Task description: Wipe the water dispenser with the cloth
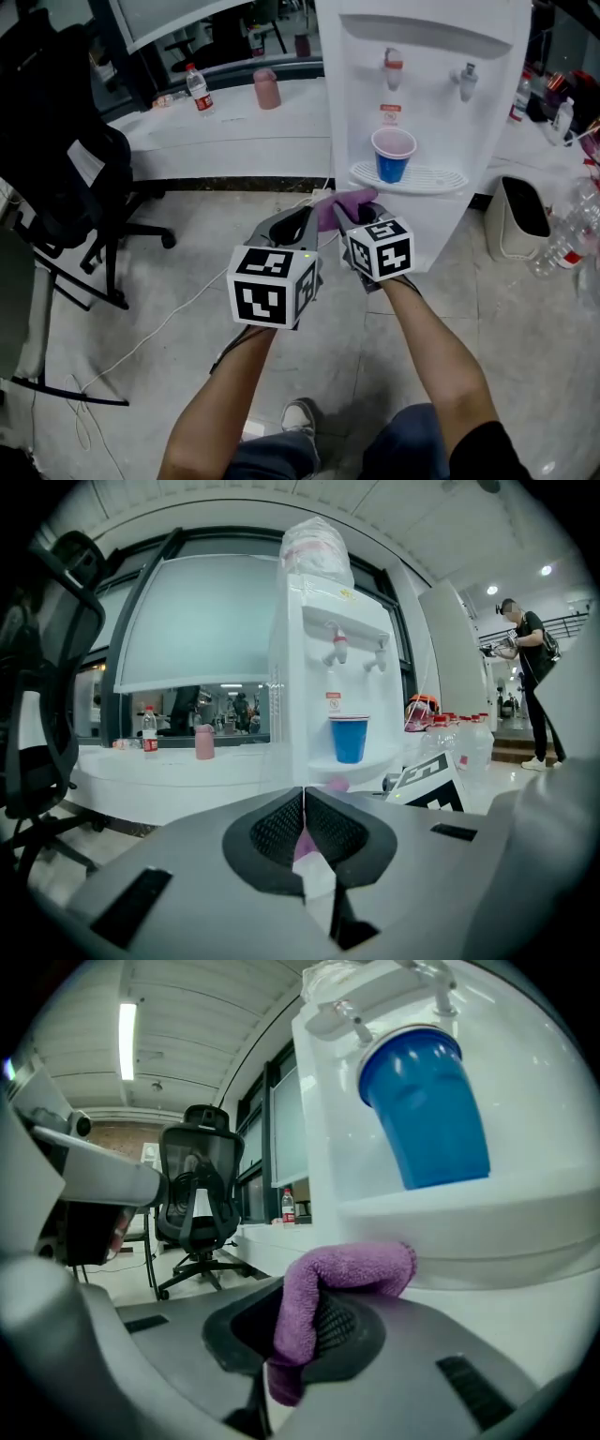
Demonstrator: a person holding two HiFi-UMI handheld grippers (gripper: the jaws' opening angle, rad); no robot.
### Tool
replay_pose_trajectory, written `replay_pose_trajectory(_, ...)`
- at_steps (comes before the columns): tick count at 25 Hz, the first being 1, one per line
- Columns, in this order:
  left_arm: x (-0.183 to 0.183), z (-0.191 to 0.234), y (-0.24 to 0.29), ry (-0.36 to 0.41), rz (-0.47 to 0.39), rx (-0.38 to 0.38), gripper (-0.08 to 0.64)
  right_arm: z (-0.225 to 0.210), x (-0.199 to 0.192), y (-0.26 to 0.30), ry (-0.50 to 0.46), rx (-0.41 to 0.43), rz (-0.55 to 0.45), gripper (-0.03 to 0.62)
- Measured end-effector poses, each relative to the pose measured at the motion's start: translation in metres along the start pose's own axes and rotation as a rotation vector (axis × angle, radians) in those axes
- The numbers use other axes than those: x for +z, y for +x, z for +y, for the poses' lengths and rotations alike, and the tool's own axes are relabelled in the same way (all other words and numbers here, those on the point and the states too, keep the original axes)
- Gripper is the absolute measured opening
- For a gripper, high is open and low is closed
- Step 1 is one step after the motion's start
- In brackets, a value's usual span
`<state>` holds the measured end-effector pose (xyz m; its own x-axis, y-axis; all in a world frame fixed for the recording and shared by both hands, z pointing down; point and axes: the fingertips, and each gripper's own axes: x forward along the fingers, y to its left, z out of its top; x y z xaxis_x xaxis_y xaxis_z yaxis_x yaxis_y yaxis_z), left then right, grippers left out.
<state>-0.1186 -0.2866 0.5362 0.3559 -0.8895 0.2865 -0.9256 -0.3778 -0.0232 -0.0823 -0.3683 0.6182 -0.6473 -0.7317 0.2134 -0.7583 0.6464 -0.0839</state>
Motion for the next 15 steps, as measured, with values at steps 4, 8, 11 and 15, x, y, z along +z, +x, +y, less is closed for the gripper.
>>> replay_pose_trajectory(4,-0.003,-0.006,0.007,0.017,-0.01,-0.015,0.028,-0.03,-0.008,-0.012,0.033,-0.048,-0.005,0.046)
replay_pose_trajectory(8,-0.008,-0.011,0.02,0.021,-0.002,-0.028,0.028,-0.053,-0.017,-0.031,0.009,-0.079,0.012,0.046)
replay_pose_trajectory(11,-0.015,-0.02,0.033,0.026,0.013,-0.043,0.028,-0.078,-0.026,-0.052,0.013,-0.125,0.027,0.046)
replay_pose_trajectory(15,-0.023,-0.03,0.045,0.023,0.014,-0.065,0.029,-0.112,-0.037,-0.082,0.007,-0.182,0.051,0.046)
